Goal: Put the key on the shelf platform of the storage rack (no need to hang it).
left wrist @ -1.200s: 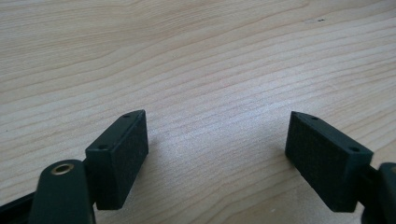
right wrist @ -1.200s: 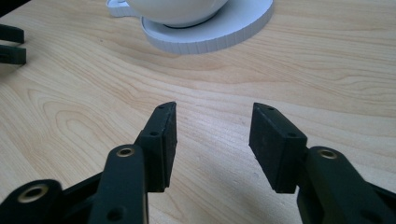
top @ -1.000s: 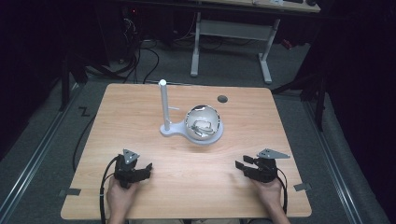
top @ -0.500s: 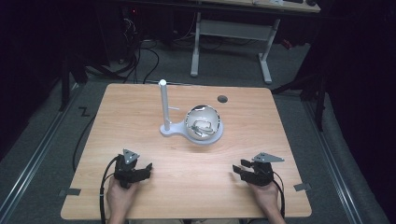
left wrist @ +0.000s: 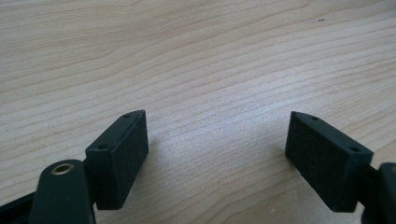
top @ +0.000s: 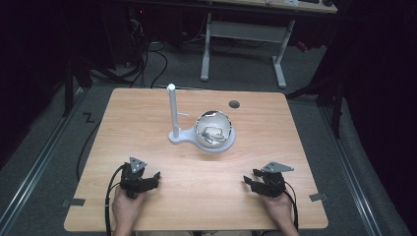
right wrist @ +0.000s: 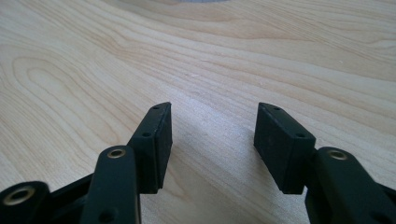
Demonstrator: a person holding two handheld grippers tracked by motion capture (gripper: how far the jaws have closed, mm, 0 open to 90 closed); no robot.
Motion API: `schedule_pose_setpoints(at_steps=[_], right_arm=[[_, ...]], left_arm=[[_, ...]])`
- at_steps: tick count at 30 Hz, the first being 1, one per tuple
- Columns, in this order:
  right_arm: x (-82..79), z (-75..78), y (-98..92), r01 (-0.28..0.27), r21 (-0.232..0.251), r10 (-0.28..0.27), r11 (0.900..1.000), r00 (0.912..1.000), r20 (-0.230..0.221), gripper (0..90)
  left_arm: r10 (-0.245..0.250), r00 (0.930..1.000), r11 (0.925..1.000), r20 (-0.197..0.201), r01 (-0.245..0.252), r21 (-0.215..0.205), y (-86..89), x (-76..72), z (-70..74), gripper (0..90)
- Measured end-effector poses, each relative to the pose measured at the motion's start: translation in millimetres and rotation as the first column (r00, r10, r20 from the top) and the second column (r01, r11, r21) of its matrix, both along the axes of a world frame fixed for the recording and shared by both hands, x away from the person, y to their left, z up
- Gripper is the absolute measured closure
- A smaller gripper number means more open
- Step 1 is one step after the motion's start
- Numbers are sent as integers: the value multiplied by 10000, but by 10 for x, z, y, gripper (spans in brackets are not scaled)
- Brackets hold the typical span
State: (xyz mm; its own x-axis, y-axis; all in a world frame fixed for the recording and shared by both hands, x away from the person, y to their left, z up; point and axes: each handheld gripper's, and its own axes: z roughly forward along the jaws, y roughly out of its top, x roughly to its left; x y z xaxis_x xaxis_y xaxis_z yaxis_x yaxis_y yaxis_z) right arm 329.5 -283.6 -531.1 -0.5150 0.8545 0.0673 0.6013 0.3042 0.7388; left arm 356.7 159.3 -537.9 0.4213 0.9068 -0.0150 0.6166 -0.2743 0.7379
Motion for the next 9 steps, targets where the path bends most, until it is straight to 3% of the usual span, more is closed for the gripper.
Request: schedule_pose_setpoints(at_steps=[4, 9], right_arm=[[-34, -5, 83, -152, -880, 184, 9960, 9992, 368, 449], [-29, -4, 78, -222, -840, 251, 9962, 9991, 331, 444]], left_arm=[[0, 10000, 10000, -2, 0, -3, 1, 0, 0, 215], [-10, 10000, 10000, -8, 10, -14, 2, 0, 1, 216]])
